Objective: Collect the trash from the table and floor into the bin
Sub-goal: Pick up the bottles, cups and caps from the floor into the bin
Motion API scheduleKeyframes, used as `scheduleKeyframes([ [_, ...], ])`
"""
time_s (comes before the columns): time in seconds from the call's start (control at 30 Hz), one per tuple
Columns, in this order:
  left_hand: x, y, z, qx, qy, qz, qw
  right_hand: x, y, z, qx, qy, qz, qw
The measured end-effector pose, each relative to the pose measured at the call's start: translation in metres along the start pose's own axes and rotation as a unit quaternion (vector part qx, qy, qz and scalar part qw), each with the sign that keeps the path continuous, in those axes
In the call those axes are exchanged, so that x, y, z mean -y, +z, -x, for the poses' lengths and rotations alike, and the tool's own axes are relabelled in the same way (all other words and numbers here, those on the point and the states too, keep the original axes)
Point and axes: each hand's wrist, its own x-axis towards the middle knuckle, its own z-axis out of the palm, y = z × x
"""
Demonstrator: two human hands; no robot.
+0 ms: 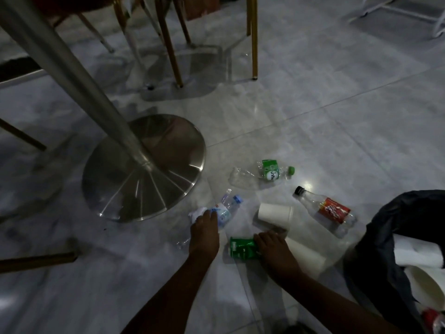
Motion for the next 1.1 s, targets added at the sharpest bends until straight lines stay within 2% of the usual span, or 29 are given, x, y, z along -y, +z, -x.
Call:
scheduleKeyframes([
  [0.2,-0.005,0.003,0.003,0.032,-0.018,0.002,0.999,-0.001,0.004,0.004,-0.008,-0.019,-0.002,1.000],
  [0.33,-0.001,0.005,0.008,0.007,-0.057,0.091,0.994,-0.002,0.003,0.002,-0.009,-0.012,-0.010,1.000],
  [0.47,0.005,0.003,0.019,-0.017,-0.058,0.067,0.996,0.006,-0.004,0.007,-0.015,-0.009,-0.031,0.999],
  [0.7,-0.003,-0.042,0.027,-0.095,0.011,0.097,0.991,0.032,-0.047,0.028,-0.088,0.002,-0.050,0.995],
  [0.8,-0.021,-0.075,0.034,-0.123,0.042,0.157,0.979,0.042,-0.082,0.047,-0.130,0.024,-0.044,0.990],
  [0.97,-0.073,-0.152,0.041,-0.165,0.126,0.184,0.961,0.026,-0.160,0.103,-0.204,0.056,-0.052,0.976],
  [1.1,-0.139,-0.201,0.051,-0.186,0.209,0.175,0.944,-0.016,-0.203,0.163,-0.244,0.106,-0.050,0.963],
])
